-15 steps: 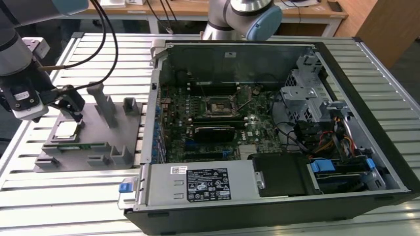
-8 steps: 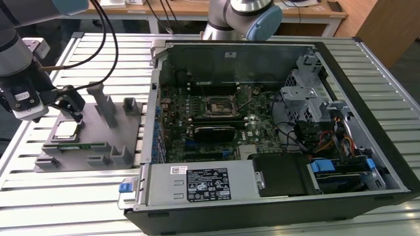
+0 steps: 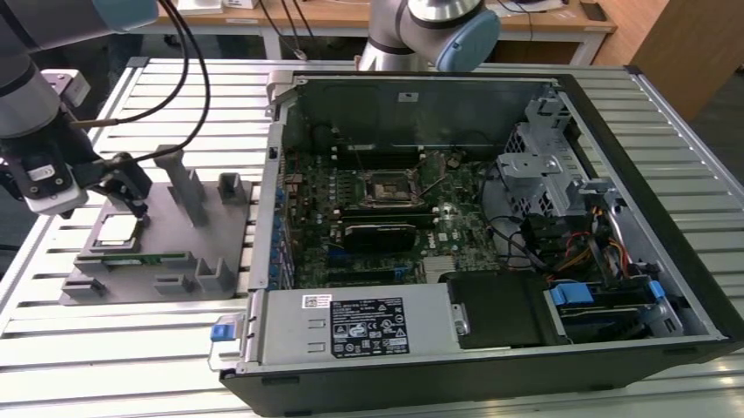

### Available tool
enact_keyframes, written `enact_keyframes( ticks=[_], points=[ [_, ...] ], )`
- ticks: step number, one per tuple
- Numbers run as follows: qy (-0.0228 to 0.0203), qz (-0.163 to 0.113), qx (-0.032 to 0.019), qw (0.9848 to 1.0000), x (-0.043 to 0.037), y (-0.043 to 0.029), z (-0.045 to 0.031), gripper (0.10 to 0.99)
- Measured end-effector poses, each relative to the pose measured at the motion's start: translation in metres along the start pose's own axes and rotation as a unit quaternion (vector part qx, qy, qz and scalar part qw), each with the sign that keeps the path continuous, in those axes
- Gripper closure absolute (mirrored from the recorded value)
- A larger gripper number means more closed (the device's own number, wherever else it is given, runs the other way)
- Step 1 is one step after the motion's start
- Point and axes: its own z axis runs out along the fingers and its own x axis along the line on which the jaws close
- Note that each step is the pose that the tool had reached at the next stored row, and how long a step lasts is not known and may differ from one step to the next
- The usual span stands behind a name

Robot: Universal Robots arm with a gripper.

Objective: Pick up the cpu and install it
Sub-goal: 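Pick up the cpu and move it towards the insertion slot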

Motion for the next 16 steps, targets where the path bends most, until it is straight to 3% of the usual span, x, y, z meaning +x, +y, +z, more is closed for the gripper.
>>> enact_keyframes(
  ticks=[4,16],
  points=[
    [0.0003,-0.01,-0.0001,0.9999,0.0,0.0,0.0028,0.098],
    [0.0002,-0.007,-0.0001,1.0,0.0001,-0.0005,0.0165,0.098]
  ],
)
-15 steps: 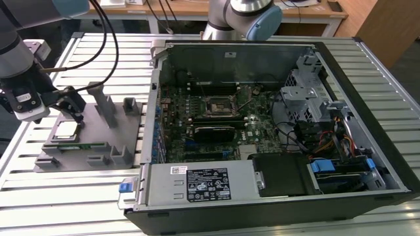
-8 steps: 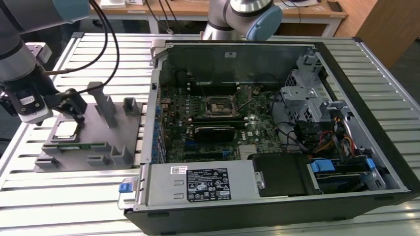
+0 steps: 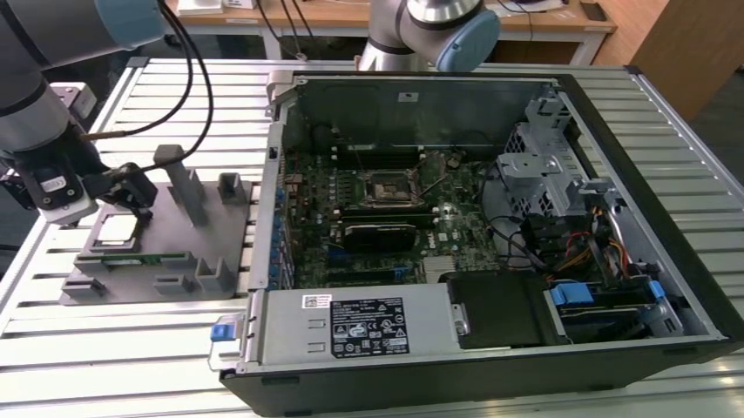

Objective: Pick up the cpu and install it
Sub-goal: 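Pick up the cpu and move it towards the insertion slot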

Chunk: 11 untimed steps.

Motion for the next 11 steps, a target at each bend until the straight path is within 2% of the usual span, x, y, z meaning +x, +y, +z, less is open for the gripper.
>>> enact_keyframes(
  ticks=[11],
  points=[
    [0.0,0.0,0.0,1.0,0.0,-0.0001,0.003,0.098]
  ],
)
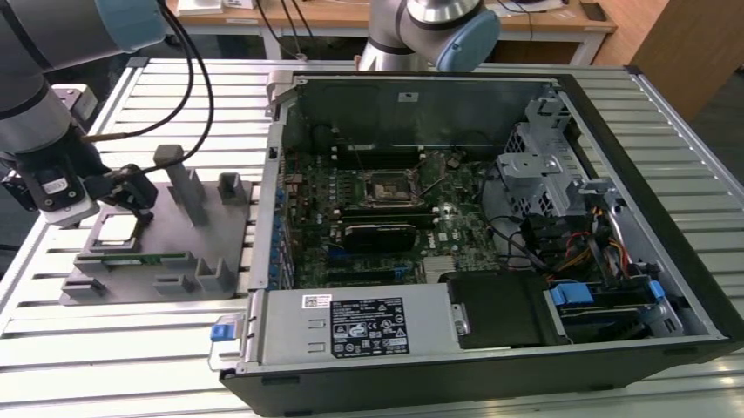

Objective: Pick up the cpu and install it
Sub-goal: 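Pick up the cpu and move it towards the insertion slot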

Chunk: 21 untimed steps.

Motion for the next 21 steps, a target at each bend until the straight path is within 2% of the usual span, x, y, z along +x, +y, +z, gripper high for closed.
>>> enact_keyframes(
  ticks=[4,5,6,7,17,19,21],
  points=[
    [0.0,0.0,0.0,1.0,0.0,0.0,0.0008,0.11],
    [0.0,0.0,0.0,1.0,0.0,0.0,0.001,0.176],
    [0.0,0.0,0.0,1.0,0.0,0.0,0.0011,0.176],
    [0.0,0.0,0.0,1.0,0.0,0.0,0.0012,0.243],
    [0.0,0.0,0.0,1.0,0.0,-0.0001,0.0025,0.259],
    [0.0,0.0,0.0,1.0,0.0,-0.0001,0.0027,0.384],
    [0.0,0.0,0.0,1.0,0.0,-0.0001,0.0031,0.384]
  ],
)
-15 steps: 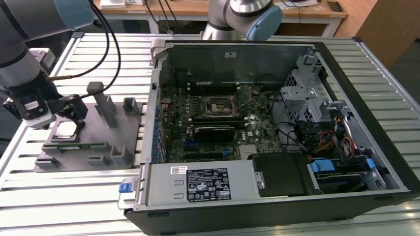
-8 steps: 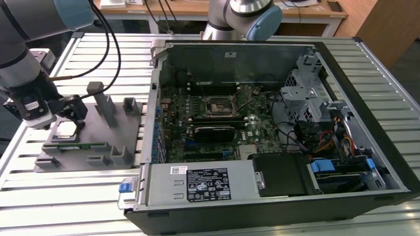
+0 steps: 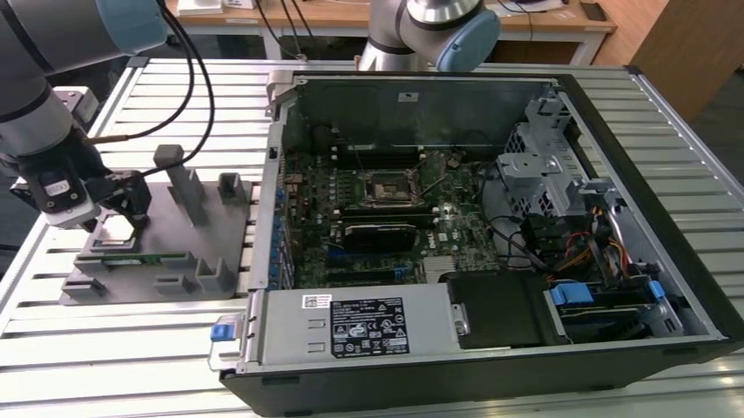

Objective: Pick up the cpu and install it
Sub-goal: 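Pick up the cpu and move it towards the insertion slot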

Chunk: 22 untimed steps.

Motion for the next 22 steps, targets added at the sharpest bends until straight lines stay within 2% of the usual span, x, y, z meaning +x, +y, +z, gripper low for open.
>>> enact_keyframes(
  ticks=[22],
  points=[
    [0.0008,0.0,0.0,1.0,0.0001,-0.0002,0.0071,0.384]
  ],
)
